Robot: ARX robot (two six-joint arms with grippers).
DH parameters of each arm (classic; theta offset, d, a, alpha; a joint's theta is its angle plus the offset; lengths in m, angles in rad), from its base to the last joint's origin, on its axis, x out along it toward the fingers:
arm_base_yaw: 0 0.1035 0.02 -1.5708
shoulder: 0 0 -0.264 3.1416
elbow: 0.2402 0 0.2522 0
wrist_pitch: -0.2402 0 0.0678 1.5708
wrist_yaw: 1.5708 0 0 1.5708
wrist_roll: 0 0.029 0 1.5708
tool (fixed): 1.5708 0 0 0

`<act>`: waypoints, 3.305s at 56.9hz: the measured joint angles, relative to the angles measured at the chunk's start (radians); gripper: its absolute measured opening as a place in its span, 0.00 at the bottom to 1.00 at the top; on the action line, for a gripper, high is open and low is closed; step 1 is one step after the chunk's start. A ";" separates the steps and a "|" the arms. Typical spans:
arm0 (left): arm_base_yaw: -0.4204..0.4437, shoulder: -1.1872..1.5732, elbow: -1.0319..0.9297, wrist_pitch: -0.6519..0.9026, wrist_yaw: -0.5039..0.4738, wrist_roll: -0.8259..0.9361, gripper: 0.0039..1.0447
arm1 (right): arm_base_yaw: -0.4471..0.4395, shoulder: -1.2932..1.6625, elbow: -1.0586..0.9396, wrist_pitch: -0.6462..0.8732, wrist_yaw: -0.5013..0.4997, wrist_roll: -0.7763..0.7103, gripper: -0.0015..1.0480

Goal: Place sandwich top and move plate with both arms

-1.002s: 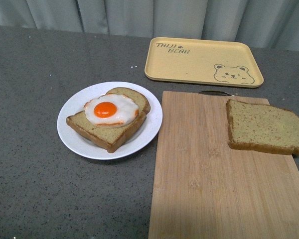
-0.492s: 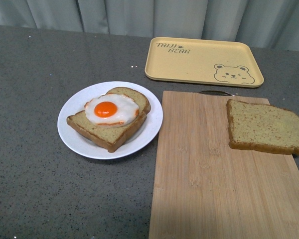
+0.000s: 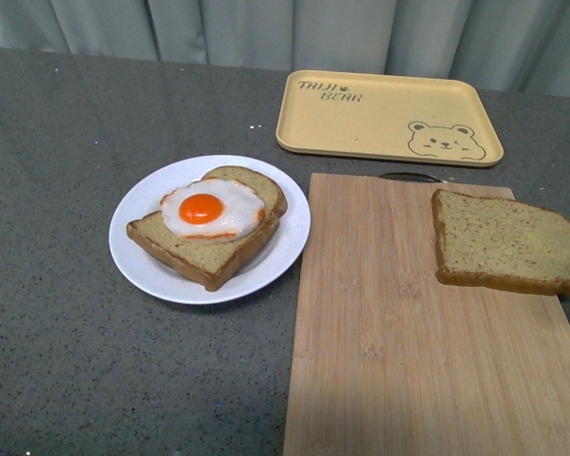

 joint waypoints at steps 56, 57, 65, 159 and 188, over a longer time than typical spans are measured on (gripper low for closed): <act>0.000 0.000 0.000 0.000 0.000 0.000 0.94 | 0.100 0.234 0.229 -0.037 -0.147 0.258 0.03; 0.000 0.000 0.000 0.000 0.000 0.000 0.94 | 0.105 0.220 0.219 -0.023 -0.160 0.275 0.03; 0.000 0.000 0.000 0.000 0.000 0.000 0.94 | 0.188 0.124 0.150 0.153 -0.272 0.432 0.03; 0.000 -0.001 0.000 0.000 -0.002 0.000 0.94 | 0.529 0.208 -0.012 1.089 0.710 0.025 0.34; 0.000 -0.001 0.000 0.000 0.000 0.000 0.94 | 0.397 -0.253 -0.413 1.048 0.589 -0.028 0.01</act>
